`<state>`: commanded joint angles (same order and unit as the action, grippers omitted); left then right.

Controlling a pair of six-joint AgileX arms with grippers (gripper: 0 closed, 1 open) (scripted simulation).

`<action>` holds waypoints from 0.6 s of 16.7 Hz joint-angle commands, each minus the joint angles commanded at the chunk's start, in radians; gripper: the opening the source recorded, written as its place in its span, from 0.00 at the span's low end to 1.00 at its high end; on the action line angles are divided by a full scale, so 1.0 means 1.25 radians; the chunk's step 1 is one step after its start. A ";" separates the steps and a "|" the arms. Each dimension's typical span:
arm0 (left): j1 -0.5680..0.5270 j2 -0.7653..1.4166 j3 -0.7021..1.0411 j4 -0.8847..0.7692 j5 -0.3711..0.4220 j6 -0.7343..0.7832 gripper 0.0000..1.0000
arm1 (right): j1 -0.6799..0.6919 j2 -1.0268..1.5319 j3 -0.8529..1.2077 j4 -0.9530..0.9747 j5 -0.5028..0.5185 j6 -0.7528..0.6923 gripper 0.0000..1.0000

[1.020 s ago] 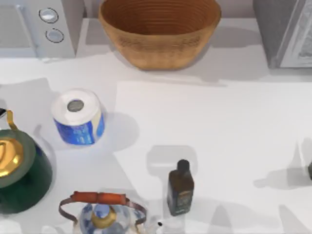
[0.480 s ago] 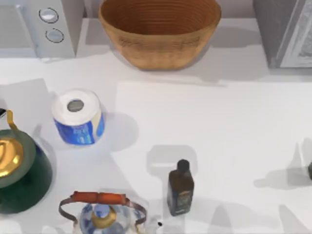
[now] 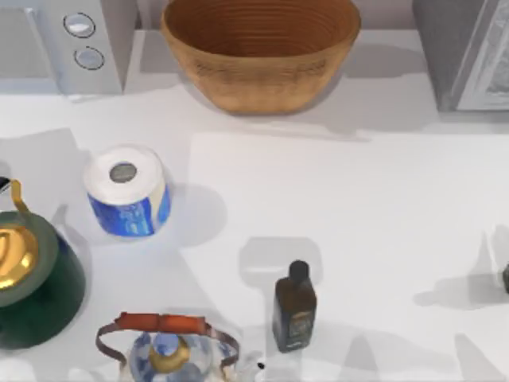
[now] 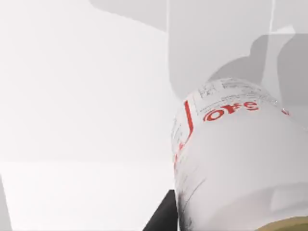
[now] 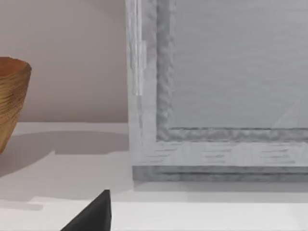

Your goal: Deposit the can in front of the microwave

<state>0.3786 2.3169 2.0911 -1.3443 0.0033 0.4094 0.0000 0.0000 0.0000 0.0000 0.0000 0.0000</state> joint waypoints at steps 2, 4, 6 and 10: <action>0.000 0.000 0.000 0.000 0.000 0.000 0.83 | 0.000 0.000 0.000 0.000 0.000 0.000 1.00; 0.000 0.000 0.000 0.000 0.000 0.000 0.98 | 0.000 0.000 0.000 0.000 0.000 0.000 1.00; 0.000 0.000 0.000 0.000 0.000 0.000 1.00 | 0.000 0.000 0.000 0.000 0.000 0.000 1.00; 0.000 0.000 0.000 0.000 0.000 0.000 1.00 | 0.000 0.000 0.000 0.000 0.000 0.000 1.00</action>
<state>0.3786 2.3169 2.0911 -1.3443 0.0033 0.4094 0.0000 0.0000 0.0000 0.0000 0.0000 0.0000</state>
